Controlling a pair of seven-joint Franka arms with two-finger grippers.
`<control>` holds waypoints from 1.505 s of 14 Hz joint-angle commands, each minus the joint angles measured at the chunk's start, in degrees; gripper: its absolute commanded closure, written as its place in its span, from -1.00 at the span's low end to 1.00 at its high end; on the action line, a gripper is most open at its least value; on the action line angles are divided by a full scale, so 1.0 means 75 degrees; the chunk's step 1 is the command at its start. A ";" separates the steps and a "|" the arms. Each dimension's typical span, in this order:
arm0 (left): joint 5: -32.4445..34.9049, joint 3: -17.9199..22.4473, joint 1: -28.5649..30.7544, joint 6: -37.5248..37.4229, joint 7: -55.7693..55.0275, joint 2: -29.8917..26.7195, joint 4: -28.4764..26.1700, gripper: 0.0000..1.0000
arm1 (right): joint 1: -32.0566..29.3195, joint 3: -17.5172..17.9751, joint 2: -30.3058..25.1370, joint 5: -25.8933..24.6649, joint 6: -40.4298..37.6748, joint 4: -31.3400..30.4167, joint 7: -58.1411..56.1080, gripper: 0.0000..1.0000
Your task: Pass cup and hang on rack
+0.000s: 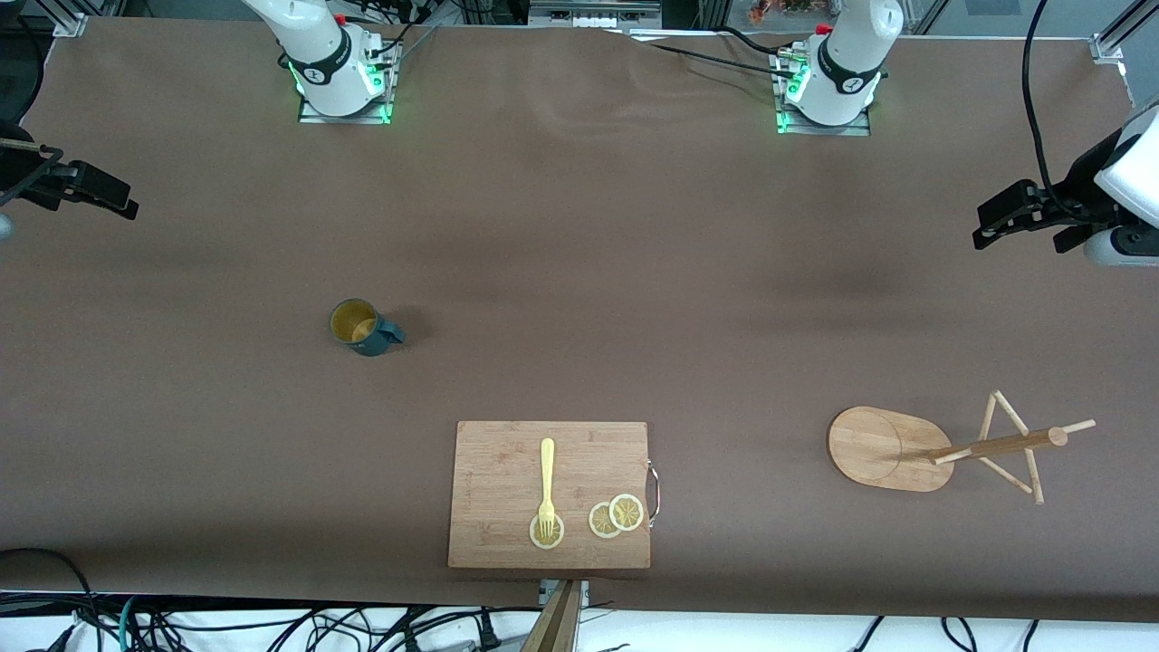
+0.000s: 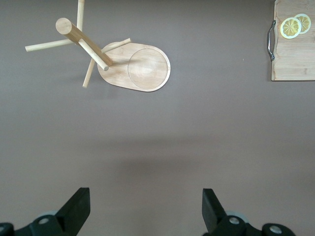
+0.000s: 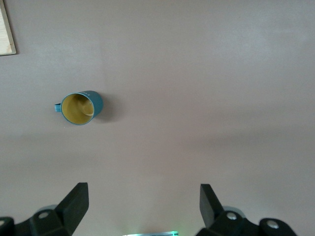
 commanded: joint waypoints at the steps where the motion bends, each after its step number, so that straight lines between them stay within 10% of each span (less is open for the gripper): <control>1: 0.0076 -0.0020 0.0032 -0.0097 0.0158 0.0172 0.0309 -1.00 | -0.0095 0.0078 -0.0075 0.0082 -0.0007 0.0004 -0.0070 -1.00; 21: 0.0064 -0.0008 0.0068 -0.0120 0.0170 0.0149 0.0309 -1.00 | 0.0010 0.0230 -0.0063 0.0105 -0.0065 0.0016 -0.0024 -1.00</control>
